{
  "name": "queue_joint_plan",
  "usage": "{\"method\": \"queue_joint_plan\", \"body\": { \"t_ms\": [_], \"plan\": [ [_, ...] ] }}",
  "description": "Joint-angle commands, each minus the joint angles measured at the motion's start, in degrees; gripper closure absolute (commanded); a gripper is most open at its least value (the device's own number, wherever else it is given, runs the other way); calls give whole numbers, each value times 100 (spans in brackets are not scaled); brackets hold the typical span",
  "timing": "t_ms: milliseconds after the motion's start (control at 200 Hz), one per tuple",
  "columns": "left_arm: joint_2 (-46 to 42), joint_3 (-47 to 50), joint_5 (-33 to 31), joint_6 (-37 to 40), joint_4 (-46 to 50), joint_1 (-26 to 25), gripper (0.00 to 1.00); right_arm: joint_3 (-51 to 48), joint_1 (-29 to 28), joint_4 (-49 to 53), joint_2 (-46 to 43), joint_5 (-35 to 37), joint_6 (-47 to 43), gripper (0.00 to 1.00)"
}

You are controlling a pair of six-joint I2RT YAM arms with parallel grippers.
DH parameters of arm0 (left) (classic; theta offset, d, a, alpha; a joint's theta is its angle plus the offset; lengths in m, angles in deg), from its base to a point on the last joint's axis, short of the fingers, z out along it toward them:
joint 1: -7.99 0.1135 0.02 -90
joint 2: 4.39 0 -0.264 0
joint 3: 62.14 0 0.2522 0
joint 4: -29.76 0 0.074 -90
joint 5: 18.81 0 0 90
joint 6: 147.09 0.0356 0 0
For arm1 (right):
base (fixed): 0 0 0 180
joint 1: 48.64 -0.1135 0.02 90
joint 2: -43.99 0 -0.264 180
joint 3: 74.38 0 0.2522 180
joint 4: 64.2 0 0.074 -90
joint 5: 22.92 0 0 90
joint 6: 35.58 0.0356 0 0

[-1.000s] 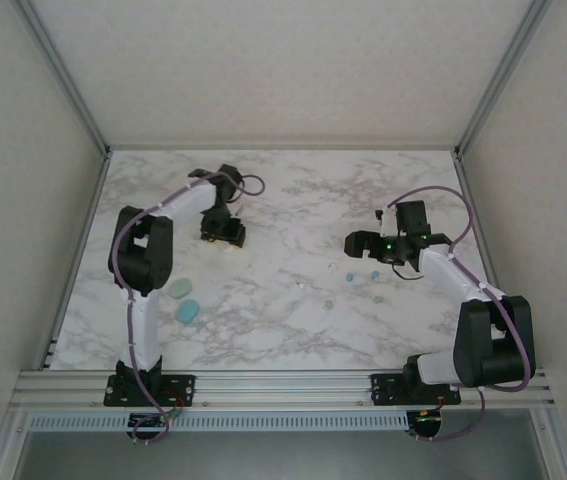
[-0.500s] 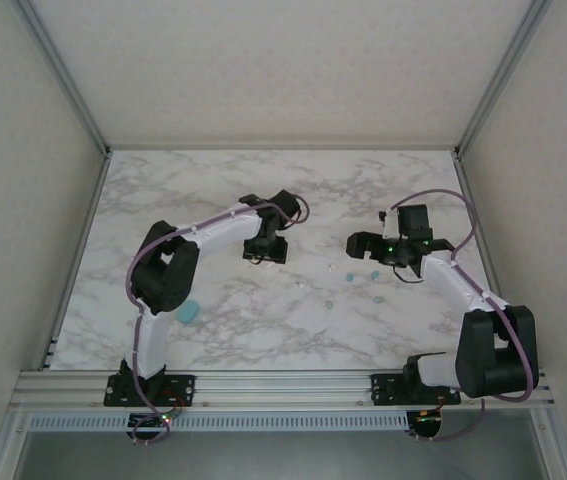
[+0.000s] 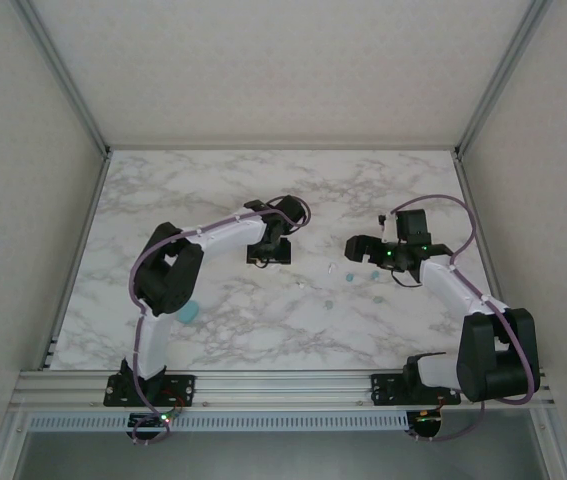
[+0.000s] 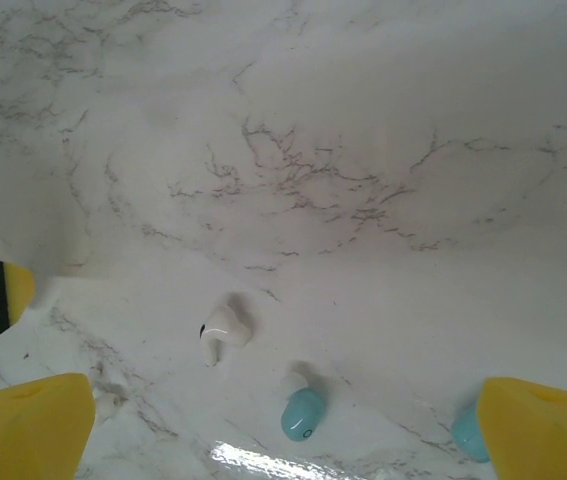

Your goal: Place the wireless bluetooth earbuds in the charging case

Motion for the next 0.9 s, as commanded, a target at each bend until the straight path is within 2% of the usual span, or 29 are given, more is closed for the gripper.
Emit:
{"method": "queue_joint_plan", "body": {
  "t_ms": [0, 240, 390, 526, 681, 756, 891],
  "plan": [
    [146, 8, -72, -196, -18, -41, 33, 2, -88, -161, 0, -102, 55, 1],
    [79, 46, 62, -195, -134, -4, 27, 206, -264, -183, 177, -151, -66, 2],
    [-453, 285, -132, -202, -350, 31, 25, 448, -509, -188, 374, -132, -289, 4],
    [-1677, 1177, -554, -331, -1039, 237, 22, 772, -956, -238, 681, 107, -627, 12],
    [-3370, 2500, -1186, -427, -1704, 698, 18, 1380, -1936, -153, 1363, 705, -1421, 18],
    [-4120, 3064, -1208, -338, -1910, 1044, 18, 1717, -2368, -147, 1800, 1079, -1641, 20],
    [-5419, 3823, -1265, 43, -2134, 1662, 13, 2201, -2923, -262, 2519, 1249, -2184, 21]
  ]
}}
